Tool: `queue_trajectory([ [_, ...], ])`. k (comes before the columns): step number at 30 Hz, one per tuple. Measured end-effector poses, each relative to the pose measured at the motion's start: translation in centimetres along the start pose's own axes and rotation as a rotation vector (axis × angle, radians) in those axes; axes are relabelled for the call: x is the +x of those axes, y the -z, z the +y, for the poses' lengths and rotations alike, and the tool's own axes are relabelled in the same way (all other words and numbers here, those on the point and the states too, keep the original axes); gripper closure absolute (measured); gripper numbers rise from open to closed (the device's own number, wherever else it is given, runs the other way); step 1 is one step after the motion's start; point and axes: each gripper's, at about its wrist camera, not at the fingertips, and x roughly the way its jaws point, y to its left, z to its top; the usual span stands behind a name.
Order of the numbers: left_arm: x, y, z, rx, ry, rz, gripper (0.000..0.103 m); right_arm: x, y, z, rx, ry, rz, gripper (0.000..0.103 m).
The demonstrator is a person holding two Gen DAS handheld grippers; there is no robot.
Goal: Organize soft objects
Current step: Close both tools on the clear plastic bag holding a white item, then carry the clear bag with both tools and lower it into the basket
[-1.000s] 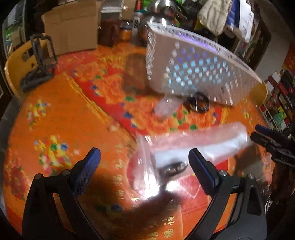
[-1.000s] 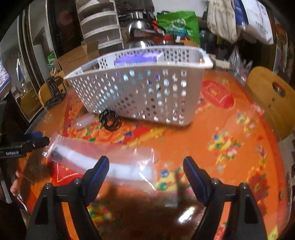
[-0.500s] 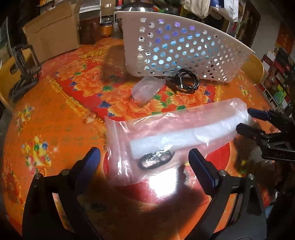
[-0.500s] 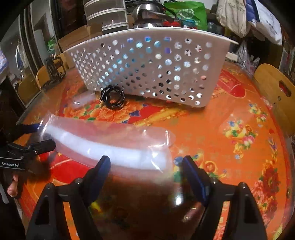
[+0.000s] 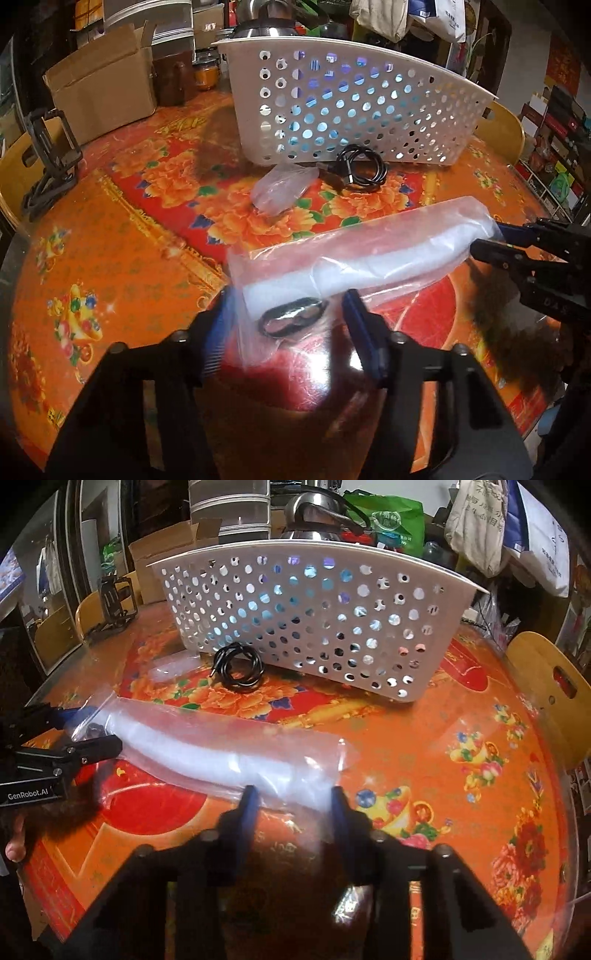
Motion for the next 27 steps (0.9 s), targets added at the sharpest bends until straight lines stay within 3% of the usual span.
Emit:
queue_trajectory([
  [4,-0.2,0.0,0.7,-0.034,0.019,-0.011,0.064,-0.2,0.2,0.0,-0.009,0.004,-0.003,0.080],
  [10,-0.9,0.2,1.4,-0.060,0.053,-0.042,0.075,-0.5,0.3,0.2,-0.025,-0.003,-0.012,0.084],
  [27,-6.7,0.8,0.2,-0.018,0.048,-0.272,0.078,-4.7,1.0,0.5,-0.019,-0.006,-0.183,0.090],
])
